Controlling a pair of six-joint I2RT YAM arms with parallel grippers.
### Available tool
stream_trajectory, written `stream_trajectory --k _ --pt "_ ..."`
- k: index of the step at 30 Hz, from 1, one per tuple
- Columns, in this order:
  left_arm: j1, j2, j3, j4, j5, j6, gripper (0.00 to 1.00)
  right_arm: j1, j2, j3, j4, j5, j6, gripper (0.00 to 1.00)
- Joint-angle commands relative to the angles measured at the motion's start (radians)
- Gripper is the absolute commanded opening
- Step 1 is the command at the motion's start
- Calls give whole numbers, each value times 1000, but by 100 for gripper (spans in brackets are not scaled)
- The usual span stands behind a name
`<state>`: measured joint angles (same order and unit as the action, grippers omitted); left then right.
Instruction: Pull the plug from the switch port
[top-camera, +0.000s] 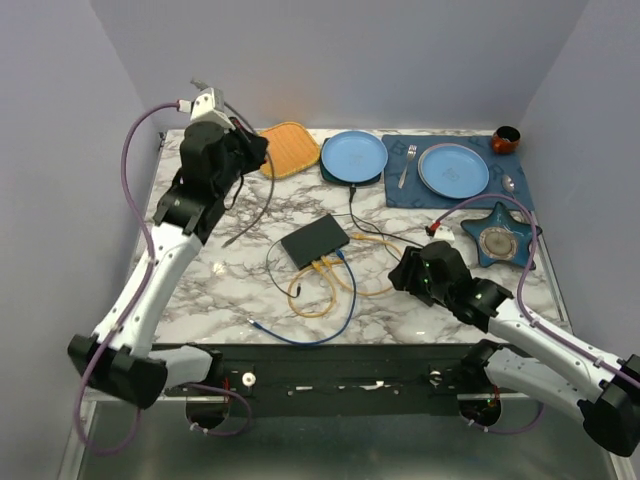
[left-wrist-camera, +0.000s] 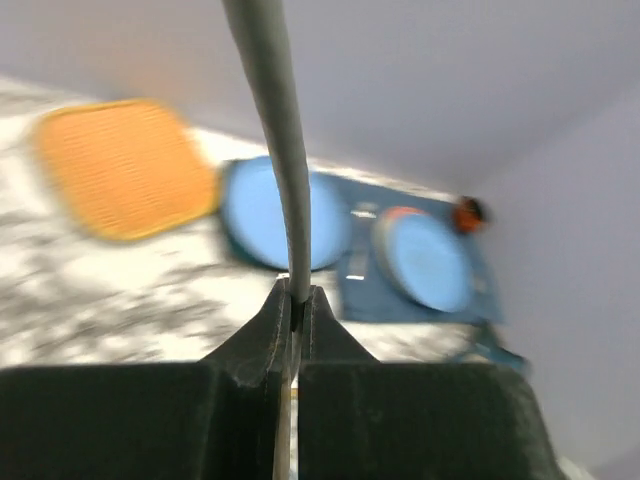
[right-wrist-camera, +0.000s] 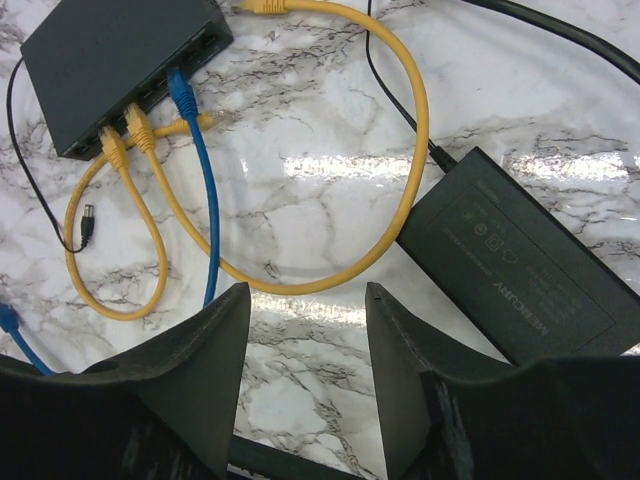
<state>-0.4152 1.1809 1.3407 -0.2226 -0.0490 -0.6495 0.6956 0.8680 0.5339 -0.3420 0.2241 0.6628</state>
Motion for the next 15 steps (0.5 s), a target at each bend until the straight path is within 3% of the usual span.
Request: stream_trajectory --k 1,4,7,8,9,11,12,13,15 --pt "322 183 9 -434 -3 -27 0 4 3 18 18 21 8 58" --pt "476 272 -2 -412 47 -73 0 4 2 21 24 20 0 58" --pt "524 385 83 -426 31 -64 0 4 5 28 32 21 -11 59" --pt "541 454 115 -446 -3 -47 5 4 8 31 37 21 -12 59" --pt "547 491 188 -463 -26 -39 34 4 22 35 41 17 -14 59" --pt "568 590 263 -535 -86 -29 63 4 40 49 51 8 -25 59" --pt "575 617 329 -559 -106 -27 91 5 49 54 52 0 -26 59" --pt "582 635 353 -578 -121 -26 99 4 66 58 57 -5 -31 59" --pt "590 649 380 -601 -135 -29 99 2 81 63 67 -15 -41 59"
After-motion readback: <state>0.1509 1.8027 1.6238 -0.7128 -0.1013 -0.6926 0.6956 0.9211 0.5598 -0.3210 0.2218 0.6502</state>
